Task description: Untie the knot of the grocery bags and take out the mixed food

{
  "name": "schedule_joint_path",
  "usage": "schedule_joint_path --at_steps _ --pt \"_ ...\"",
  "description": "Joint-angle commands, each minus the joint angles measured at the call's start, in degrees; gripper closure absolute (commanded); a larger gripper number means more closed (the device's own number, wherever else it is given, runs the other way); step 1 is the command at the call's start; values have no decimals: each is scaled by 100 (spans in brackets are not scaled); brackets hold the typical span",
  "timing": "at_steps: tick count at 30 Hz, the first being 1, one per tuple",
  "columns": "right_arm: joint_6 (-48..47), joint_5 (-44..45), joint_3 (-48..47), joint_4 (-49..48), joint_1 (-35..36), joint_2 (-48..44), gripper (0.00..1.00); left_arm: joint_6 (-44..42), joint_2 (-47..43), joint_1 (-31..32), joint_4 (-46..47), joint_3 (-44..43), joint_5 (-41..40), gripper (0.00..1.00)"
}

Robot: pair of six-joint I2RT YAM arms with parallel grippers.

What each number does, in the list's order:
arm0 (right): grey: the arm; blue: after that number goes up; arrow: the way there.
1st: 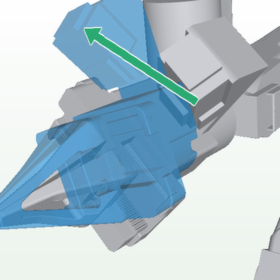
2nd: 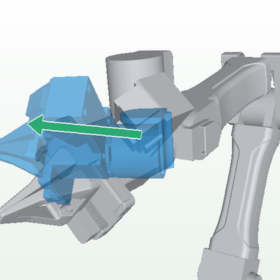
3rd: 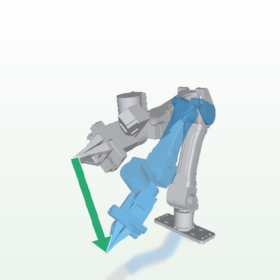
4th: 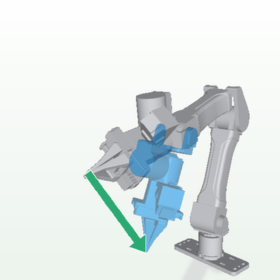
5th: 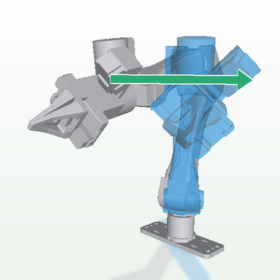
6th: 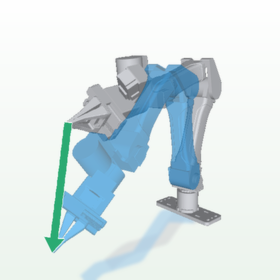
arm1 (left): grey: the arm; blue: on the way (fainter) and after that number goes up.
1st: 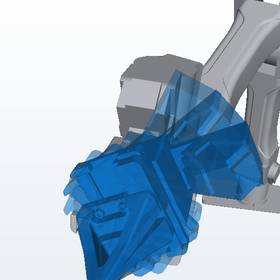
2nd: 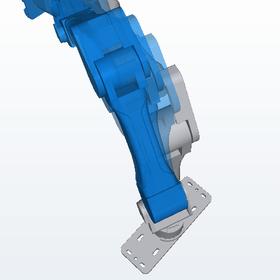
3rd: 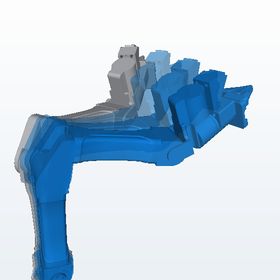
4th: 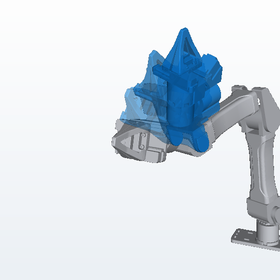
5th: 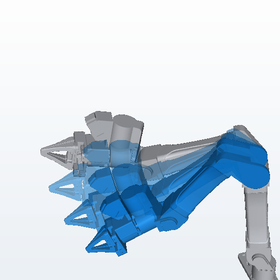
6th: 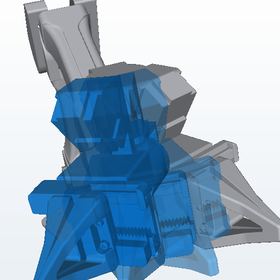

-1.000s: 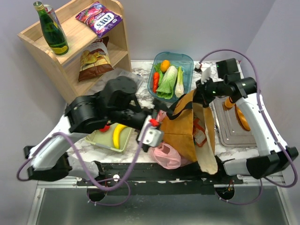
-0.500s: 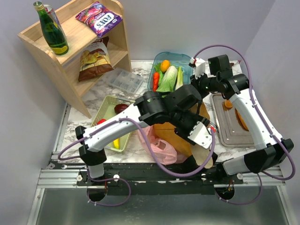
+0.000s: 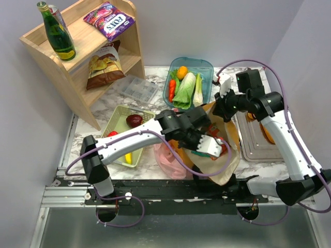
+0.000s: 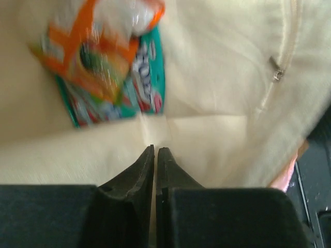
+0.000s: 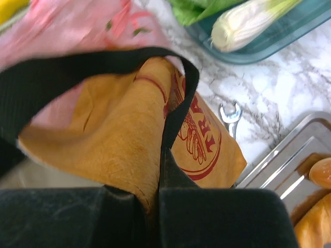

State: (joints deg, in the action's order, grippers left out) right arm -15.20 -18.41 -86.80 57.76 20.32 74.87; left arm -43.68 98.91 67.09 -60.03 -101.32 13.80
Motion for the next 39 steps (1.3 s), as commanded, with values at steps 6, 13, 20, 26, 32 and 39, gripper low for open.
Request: schedule_joint_path --at_steps 6,13,20,26,32,39 --pt "-621 -1099 571 924 19 -506 97 -328 -1567 -931 218 1871 -1170 92" --pt "139 -1416 669 426 16 -318 99 -229 -2210 143 1437 2037 -351 58" --pt "378 -1481 777 375 17 -357 99 -231 -1809 679 2718 2272 -23 35" --pt "386 -1411 900 385 16 -436 99 -1929 -1073 570 3081 2922 8 23" --pt "386 -1427 924 408 16 -467 99 -2734 -404 499 4011 3290 -10 16" --pt "413 -1496 1039 351 16 -448 99 -3353 385 463 4178 2962 -254 13"
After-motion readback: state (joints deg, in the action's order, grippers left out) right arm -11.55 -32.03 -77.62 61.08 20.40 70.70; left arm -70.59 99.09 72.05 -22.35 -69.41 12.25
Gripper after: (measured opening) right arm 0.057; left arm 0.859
